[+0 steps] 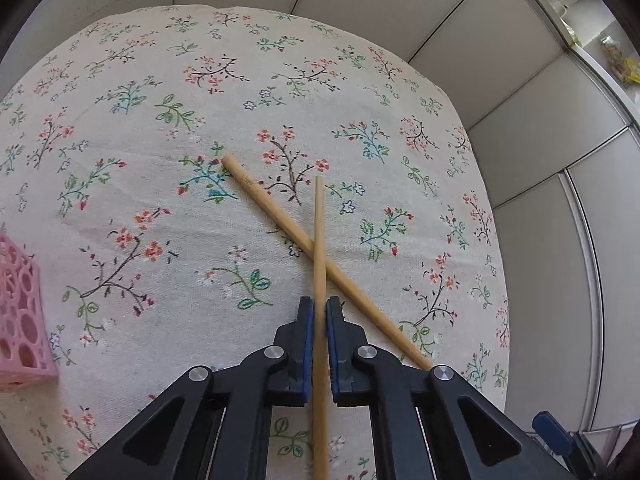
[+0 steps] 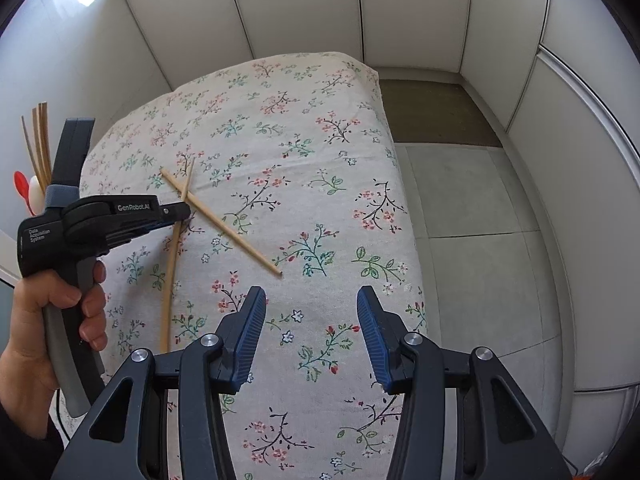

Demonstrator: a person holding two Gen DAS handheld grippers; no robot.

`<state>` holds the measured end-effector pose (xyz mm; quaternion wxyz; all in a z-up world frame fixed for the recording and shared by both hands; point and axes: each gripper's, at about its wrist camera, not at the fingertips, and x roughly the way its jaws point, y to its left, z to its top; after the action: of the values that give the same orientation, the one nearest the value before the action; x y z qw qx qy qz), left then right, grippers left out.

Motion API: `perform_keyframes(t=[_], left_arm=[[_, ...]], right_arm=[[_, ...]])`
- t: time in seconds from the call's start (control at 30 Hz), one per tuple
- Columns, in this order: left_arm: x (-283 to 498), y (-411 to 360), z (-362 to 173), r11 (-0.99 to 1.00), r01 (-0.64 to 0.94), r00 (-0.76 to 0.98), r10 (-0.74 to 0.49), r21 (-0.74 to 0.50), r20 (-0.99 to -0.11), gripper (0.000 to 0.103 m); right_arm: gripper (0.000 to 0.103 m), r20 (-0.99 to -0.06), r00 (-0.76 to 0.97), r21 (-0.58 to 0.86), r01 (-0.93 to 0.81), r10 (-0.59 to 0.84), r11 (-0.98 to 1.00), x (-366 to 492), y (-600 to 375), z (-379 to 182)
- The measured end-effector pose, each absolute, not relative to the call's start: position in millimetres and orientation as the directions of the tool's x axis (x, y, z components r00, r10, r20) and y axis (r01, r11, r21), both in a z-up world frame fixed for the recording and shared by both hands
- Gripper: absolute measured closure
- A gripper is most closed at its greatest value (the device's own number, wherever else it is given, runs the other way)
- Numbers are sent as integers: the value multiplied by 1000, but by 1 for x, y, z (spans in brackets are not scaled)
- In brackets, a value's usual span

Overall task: Organize utensils
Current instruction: 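Close the left tool on one wooden chopstick and lift it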

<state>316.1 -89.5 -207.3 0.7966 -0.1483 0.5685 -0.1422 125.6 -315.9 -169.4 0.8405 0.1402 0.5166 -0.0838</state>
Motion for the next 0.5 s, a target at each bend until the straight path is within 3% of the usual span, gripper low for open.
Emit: perform_keyframes(t=[0.5], left_arm=[[216,-15,-150,929,155,345,-370,-337,-862,97]], right_arm=[[53,-891,452,147,195,44,970,153,-276,-164]])
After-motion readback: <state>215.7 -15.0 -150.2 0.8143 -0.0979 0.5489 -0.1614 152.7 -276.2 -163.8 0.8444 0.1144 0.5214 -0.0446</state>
